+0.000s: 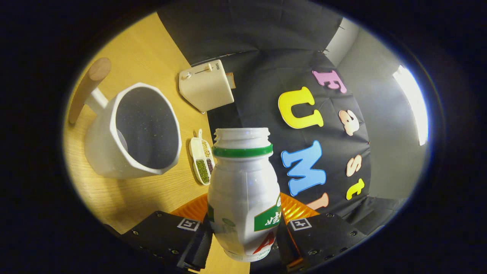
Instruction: Take the bottle from table, then pour the juice into the cup, finally place the bottle on the coaster
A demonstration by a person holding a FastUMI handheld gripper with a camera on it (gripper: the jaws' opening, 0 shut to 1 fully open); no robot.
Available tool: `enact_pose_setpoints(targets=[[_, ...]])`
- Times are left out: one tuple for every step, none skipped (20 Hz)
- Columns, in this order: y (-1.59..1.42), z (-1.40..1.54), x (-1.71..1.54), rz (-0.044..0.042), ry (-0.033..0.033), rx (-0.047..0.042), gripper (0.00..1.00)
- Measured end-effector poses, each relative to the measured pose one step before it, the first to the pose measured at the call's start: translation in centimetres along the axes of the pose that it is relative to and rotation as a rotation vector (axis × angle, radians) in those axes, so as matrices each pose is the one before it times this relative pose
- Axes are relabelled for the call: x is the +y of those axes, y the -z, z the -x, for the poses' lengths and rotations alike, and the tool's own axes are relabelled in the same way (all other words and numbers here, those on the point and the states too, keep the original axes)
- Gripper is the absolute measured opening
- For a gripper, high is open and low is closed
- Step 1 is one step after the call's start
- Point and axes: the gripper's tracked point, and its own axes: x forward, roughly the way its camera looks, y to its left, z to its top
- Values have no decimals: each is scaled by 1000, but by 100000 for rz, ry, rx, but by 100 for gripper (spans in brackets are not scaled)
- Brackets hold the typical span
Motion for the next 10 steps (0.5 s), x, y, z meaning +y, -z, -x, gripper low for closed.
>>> enact_pose_setpoints(targets=[[-43, 22, 77, 3236, 619, -132, 70], [-76, 59, 41, 2799, 565, -271, 70], [-24, -10, -12, 3039, 625, -107, 70], [-128, -8, 76, 1756, 181, -194, 70], [-27, -40, -86, 1575, 141, 16, 70], [15, 67, 27, 1190, 232, 161, 70], [-193, -24, 24, 1164, -14, -385, 70], [-5, 46, 6, 1106, 122, 30, 70], [-42, -34, 50, 1317, -191, -126, 70], [-120, 59, -62, 1173, 377, -246, 70]])
